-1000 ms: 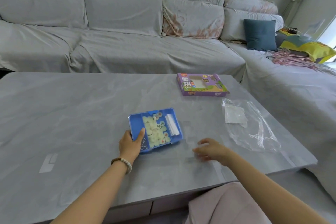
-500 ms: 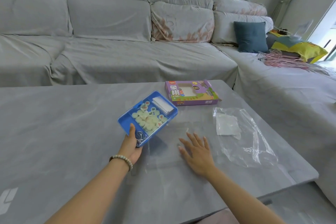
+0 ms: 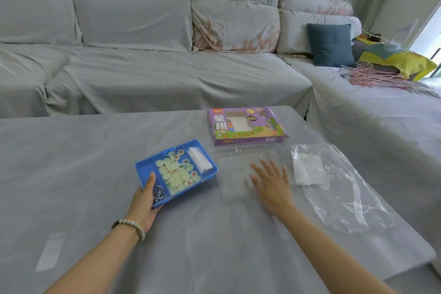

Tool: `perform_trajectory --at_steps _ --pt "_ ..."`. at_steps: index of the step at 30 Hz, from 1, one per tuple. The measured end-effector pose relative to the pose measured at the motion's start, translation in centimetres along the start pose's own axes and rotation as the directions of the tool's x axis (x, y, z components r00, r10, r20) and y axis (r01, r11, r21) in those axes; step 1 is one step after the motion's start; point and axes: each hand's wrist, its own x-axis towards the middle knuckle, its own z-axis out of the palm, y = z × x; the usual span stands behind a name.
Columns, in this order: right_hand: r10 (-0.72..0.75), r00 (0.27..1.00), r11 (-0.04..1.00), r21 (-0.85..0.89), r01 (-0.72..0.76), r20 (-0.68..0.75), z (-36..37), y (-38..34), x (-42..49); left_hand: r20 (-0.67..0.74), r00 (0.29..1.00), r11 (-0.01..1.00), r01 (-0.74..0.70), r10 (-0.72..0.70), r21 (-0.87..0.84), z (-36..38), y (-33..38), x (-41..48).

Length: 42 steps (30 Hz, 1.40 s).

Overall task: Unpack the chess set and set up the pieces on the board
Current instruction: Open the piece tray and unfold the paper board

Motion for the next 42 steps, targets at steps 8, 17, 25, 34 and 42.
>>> perform_trajectory --at_steps 8,17,25,34,42 --pt "0.039 0.999 0.999 -0.034 -0.038 0.031 1.8 -0.9 -1.5 -0.052 0.999 1.0 0.008 -0.008 -0.018 -0.4 0.5 -0.3" --pt "0.029 0.999 0.734 0.677 -0.051 0.044 -0.1 -9.5 -3.0 0.029 0.999 0.992 -0.034 0.03 0.12 -2.8 2.1 -3.2" --pt "-0.089 0.966 0.602 0.786 -0.143 0.243 -0.3 -18.8 -5.1 0.152 0.971 0.895 0.103 -0.186 0.434 -11.6 5.9 -6.6" --pt "-0.072 0.879 0.553 0.752 -0.359 0.472 3.7 -26.7 -9.3 -0.064 0.998 0.979 0.036 -0.023 0.199 -19.6 7.8 -7.2" --pt "-0.113 0.955 0.88 0.473 -0.032 0.275 5.8 -28.8 -11.4 0.029 0.93 0.743 -0.311 0.366 0.593 -20.1 5.6 -6.2"
